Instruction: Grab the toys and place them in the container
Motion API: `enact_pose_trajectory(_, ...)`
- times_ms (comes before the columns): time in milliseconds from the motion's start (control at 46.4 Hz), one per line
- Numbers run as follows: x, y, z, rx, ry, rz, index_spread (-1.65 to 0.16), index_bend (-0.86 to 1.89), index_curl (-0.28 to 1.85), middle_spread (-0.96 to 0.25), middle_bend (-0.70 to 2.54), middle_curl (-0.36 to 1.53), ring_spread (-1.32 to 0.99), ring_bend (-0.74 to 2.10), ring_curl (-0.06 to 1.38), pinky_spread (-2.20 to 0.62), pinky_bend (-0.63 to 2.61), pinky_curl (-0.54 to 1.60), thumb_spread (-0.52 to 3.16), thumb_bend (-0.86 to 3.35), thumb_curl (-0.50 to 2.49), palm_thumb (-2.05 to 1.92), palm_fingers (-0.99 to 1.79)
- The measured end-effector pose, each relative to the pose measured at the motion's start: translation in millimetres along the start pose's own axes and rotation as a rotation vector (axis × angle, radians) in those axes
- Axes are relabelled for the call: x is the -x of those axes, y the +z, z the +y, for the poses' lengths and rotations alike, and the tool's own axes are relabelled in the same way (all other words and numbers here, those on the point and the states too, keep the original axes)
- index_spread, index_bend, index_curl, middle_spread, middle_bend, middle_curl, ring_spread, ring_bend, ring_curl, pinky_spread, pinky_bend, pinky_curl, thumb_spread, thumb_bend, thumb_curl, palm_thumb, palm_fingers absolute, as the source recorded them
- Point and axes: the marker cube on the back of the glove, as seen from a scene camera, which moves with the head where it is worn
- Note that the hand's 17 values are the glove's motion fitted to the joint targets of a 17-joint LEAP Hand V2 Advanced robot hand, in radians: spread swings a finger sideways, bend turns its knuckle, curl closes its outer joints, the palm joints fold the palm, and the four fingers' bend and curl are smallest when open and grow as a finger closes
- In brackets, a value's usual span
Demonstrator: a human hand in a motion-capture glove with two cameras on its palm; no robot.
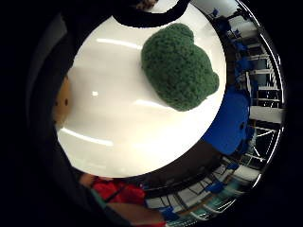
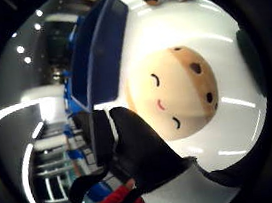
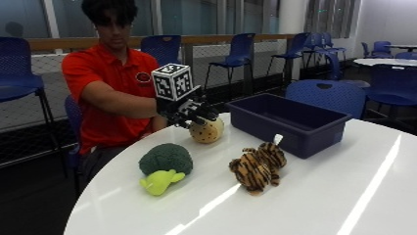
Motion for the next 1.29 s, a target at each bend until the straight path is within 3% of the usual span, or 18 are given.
enact_pose_trajectory(129, 10.5, 4.4, -1.0, -0.003, -0.018, 0.008, -0.23, 0.24, 0.10, -0.08, 0.16, 0.06, -0.07, 0.16, 0.02, 0.02, 0.54, 0.16, 0.68, -0.09, 0.02, -0.12, 0.04)
enact_pose_trajectory(345, 30.7, 15.2, -6.3, 0.027, -0.057, -0.019, -0.30, 0.26, 0.18, -0.11, 0.18, 0.12, -0.09, 0.18, 0.06, 0.03, 0.60, 0.22, 0.90, -0.10, 0.05, -0.14, -0.01)
enact_pose_trajectory(734, 49.3, 36.8, -15.2, 0.079, -0.067, -0.004, -0.33, 0.23, 0.27, -0.11, 0.17, 0.20, -0.09, 0.18, 0.11, 0.05, 0.66, 0.27, 0.96, -0.11, 0.08, -0.16, -0.04)
enact_pose_trajectory(1294, 61.9, 75.4, -18.6, 0.238, -0.023, 0.152, -0.34, 0.12, 0.26, -0.07, 0.14, 0.21, -0.01, 0.24, 0.17, 0.09, 1.19, 0.41, 0.98, -0.04, 0.17, -0.03, -0.05)
